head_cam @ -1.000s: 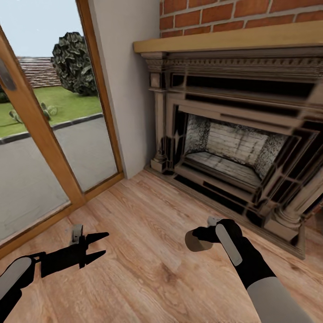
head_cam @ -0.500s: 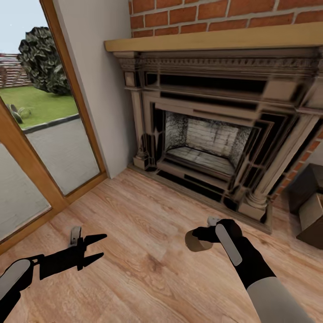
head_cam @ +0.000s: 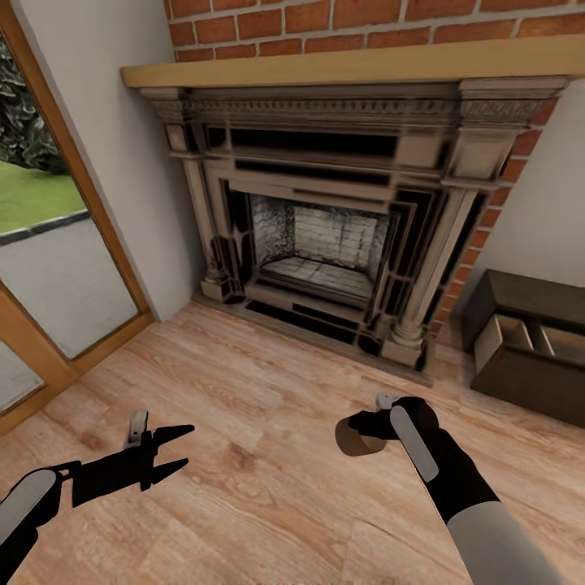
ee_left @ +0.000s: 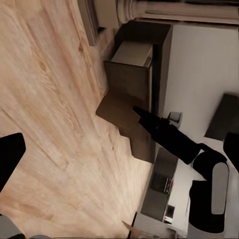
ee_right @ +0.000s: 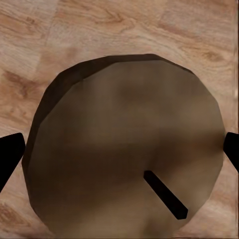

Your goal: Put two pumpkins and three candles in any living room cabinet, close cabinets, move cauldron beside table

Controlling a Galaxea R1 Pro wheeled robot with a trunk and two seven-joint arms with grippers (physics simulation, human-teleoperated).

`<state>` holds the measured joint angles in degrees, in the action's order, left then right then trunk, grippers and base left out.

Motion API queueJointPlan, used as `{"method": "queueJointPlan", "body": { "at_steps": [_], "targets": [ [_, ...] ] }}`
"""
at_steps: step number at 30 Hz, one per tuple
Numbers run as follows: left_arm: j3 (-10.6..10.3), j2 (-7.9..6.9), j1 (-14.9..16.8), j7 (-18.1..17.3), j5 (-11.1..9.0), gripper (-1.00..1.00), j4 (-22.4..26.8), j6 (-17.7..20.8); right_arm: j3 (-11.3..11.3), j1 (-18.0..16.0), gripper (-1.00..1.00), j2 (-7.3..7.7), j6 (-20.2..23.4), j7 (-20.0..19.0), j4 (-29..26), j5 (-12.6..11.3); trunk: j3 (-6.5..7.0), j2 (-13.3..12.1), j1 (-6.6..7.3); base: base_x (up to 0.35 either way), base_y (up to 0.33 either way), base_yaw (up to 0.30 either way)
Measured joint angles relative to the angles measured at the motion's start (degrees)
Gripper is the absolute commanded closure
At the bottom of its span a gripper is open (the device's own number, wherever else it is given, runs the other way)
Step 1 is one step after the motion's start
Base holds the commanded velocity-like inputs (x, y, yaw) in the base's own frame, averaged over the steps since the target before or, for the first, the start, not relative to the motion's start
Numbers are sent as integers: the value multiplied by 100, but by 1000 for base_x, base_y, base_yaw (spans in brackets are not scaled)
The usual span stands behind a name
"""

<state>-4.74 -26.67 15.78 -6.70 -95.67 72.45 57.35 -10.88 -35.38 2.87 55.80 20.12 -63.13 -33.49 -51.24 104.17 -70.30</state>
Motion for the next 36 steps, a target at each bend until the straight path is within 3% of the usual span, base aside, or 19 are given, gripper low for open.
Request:
{"method": "queueJointPlan", "body": {
  "at_steps": [12, 22, 36],
  "targets": [
    [-2, 0, 0, 8, 21, -100, 0, -5, 6, 0, 100, 5, -3, 0, 2, -1, 48, 0, 1, -7, -314, -256],
    [-2, 0, 0, 8, 30, -100, -2, -9, 12, 0, 100, 8, 2, 0, -52, -7, 71, 0, 1, 0, -321, -92],
    [-2, 0, 0, 8, 32, -100, -13, -9, 15, 0, 100, 14, 7, 0, -35, -10, 94, 0, 1, 10, -321, -274]
  ]
}}
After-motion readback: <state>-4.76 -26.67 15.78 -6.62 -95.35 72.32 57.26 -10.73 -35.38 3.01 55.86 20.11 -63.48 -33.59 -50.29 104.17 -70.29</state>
